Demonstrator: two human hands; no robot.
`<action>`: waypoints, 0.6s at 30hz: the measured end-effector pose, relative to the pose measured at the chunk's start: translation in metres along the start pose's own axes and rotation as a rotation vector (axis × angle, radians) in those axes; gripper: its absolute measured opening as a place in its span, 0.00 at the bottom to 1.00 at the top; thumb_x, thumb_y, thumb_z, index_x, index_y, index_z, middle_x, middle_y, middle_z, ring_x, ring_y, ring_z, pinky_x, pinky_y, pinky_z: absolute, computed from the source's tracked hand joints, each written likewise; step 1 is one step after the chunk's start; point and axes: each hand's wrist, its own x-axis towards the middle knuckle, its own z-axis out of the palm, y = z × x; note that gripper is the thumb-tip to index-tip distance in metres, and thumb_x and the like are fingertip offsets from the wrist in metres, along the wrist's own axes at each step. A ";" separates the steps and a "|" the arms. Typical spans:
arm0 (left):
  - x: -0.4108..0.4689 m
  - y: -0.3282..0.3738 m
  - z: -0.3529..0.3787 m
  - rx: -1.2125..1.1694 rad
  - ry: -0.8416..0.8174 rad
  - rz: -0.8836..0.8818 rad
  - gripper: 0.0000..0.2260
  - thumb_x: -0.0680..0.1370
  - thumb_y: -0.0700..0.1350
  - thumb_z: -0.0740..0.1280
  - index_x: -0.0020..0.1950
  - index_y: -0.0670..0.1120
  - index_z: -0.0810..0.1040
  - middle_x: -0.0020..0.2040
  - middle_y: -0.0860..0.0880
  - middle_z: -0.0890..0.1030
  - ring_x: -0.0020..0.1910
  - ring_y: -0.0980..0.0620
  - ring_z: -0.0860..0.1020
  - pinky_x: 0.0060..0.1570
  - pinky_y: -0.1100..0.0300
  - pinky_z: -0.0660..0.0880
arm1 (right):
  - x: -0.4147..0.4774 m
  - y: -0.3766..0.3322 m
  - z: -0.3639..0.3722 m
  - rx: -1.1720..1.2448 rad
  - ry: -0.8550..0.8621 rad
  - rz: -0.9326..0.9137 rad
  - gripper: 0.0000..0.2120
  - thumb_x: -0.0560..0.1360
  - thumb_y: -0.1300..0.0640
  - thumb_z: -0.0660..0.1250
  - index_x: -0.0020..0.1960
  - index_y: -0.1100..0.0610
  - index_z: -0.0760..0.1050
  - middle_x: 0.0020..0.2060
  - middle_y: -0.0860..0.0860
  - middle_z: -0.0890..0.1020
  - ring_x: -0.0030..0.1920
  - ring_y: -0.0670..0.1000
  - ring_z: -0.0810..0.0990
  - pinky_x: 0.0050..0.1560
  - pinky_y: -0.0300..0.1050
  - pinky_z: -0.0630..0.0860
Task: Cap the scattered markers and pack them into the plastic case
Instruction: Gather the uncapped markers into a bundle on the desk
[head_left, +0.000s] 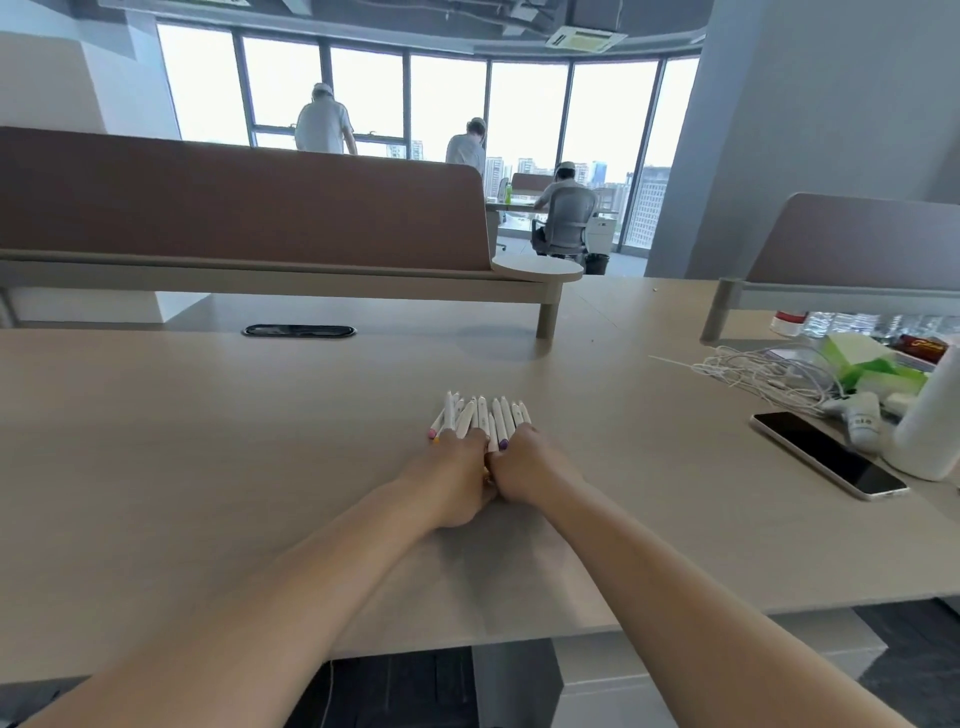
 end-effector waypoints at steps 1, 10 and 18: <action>-0.001 0.001 -0.002 -0.004 -0.015 -0.012 0.23 0.77 0.53 0.67 0.67 0.46 0.67 0.62 0.40 0.69 0.57 0.36 0.76 0.56 0.48 0.75 | 0.000 0.000 0.000 0.012 -0.006 0.007 0.15 0.78 0.51 0.61 0.61 0.58 0.72 0.59 0.56 0.79 0.58 0.59 0.79 0.49 0.44 0.72; -0.006 0.009 -0.010 0.068 -0.106 -0.069 0.27 0.76 0.50 0.67 0.73 0.48 0.61 0.68 0.40 0.63 0.57 0.36 0.76 0.58 0.46 0.74 | -0.007 0.004 -0.006 -0.034 -0.044 -0.004 0.18 0.73 0.56 0.66 0.61 0.57 0.72 0.60 0.56 0.74 0.55 0.58 0.78 0.47 0.43 0.74; -0.008 0.009 -0.010 0.082 -0.097 -0.010 0.31 0.76 0.46 0.66 0.75 0.51 0.55 0.68 0.39 0.62 0.66 0.36 0.70 0.60 0.43 0.73 | -0.014 0.004 -0.005 -0.062 -0.130 -0.017 0.33 0.62 0.56 0.76 0.64 0.53 0.70 0.61 0.56 0.73 0.56 0.59 0.78 0.54 0.53 0.80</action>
